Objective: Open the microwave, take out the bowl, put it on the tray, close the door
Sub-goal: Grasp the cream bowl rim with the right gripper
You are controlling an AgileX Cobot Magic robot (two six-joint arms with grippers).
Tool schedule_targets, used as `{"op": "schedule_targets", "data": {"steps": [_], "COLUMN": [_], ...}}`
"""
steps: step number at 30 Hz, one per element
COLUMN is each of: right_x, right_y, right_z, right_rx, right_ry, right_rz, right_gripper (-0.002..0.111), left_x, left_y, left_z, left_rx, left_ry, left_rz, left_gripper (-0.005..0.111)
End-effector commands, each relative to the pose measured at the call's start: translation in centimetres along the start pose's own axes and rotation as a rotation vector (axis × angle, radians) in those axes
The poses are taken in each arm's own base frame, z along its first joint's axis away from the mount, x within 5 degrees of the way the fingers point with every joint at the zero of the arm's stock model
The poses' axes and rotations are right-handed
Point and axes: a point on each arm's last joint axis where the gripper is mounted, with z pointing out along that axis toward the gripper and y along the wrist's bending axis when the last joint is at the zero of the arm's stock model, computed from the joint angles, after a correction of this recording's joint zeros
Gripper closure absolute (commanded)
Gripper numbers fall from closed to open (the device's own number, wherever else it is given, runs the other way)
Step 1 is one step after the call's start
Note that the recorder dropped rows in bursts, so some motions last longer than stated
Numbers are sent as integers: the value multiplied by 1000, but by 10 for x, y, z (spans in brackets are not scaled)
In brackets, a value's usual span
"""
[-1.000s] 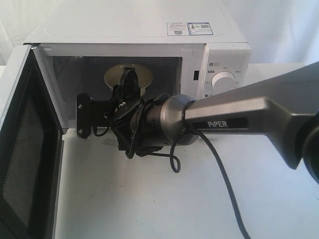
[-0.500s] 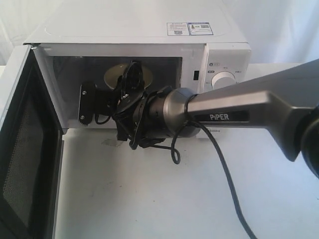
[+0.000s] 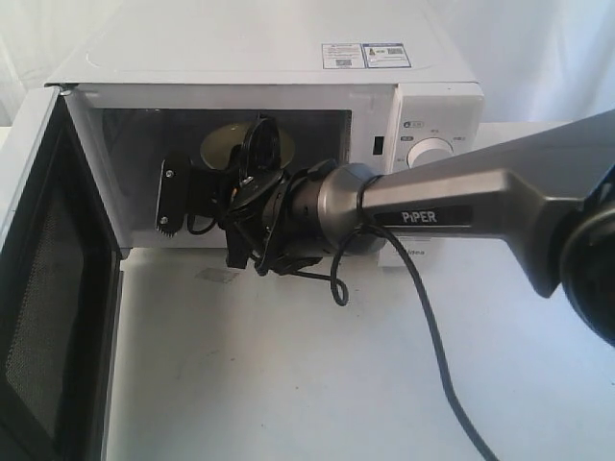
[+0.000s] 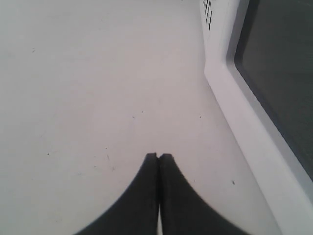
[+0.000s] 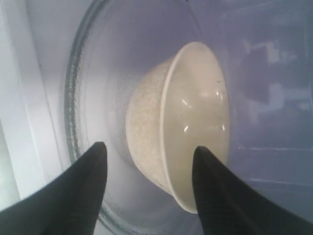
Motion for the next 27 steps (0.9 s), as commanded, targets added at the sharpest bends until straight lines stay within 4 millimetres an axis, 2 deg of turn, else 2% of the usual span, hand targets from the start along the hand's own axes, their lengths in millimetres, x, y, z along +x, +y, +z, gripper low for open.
{"op": "schedule_targets", "data": {"steps": [1, 16, 18, 24, 27], "right_x": [2, -4, -2, 5, -1], "right_y": [-2, 2, 1, 8, 10], "right_z": [8, 30, 32, 38, 35], "right_rx": [16, 30, 31, 20, 18], "right_ry": [12, 4, 10, 28, 15], "right_rz": [19, 29, 31, 79, 82], "right_gripper": [58, 60, 68, 108, 108], "left_x": [1, 1, 1, 1, 1], "left_y": [-1, -1, -1, -1, -1], "left_z": [0, 0, 0, 0, 0], "left_rx": [8, 8, 8, 8, 8], "left_ry": [0, 0, 0, 0, 0], "left_rz": [-4, -4, -4, -4, -4], "left_gripper": [107, 107, 107, 107, 107]}}
